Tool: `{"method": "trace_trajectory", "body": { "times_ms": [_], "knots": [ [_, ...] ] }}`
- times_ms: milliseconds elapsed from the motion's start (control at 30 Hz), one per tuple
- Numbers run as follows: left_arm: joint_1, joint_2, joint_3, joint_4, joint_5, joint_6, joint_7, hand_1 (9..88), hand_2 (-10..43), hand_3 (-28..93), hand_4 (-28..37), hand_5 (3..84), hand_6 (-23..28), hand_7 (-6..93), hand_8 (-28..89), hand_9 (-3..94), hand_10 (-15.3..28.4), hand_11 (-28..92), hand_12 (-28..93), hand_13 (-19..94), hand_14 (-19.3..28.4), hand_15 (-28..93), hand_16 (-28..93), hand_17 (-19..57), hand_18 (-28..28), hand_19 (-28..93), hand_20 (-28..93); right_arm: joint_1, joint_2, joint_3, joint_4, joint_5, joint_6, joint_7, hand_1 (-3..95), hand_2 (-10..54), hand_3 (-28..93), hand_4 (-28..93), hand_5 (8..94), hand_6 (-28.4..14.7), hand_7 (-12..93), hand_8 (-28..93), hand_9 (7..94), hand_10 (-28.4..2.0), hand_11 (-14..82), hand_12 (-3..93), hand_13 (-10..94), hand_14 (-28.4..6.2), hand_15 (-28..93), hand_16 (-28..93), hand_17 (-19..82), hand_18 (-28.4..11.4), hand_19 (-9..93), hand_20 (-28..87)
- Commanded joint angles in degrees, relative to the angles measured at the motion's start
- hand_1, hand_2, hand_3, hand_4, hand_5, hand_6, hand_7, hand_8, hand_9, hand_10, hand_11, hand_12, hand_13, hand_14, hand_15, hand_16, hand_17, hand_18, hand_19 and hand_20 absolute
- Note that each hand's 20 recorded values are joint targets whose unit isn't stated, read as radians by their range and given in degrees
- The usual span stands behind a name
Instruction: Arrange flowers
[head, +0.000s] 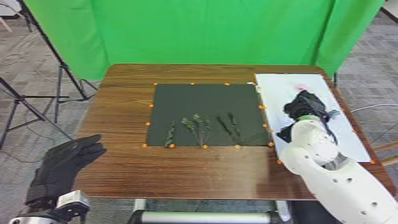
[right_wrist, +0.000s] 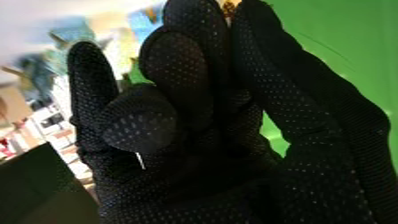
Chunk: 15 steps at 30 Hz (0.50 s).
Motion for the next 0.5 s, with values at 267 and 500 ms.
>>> {"method": "trace_trajectory", "body": {
  "times_ms": [267,500],
  "knots": [
    [1.7,-0.08,-1.5,-0.02,-0.43,0.15,0.24,27.6,7.8,81,-18.3,51.3,16.1,17.9,-10,42.0,23.4,43,10,29,28.0,63,-13,-9.4,20.8,59,16,3.5,0.6,-7.2,-11.6,7.2,-6.5,-13.9,51.9,-7.1,78,-28,80.0,-4.6,36,20,77.5,-14.5,51.9,36.9,77,-9.7,76,27,31,-22.9,91,-8],
    [1.9,-0.27,-2.21,-0.02,-0.45,0.27,0.06,27.5,7.8,81,-18.4,51.4,16.2,17.9,-10,42.0,23.4,43,10,29,27.9,63,-13,-9.4,20.8,59,16,10.4,-8.8,-13.9,-11.9,18.7,-20.2,-16.7,51.7,-6.7,78,-28,79.5,-4.2,36,20,77.1,-14.0,51.5,37.6,76,-9.4,76,27,30,-21.9,89,-7]
  ]
}}
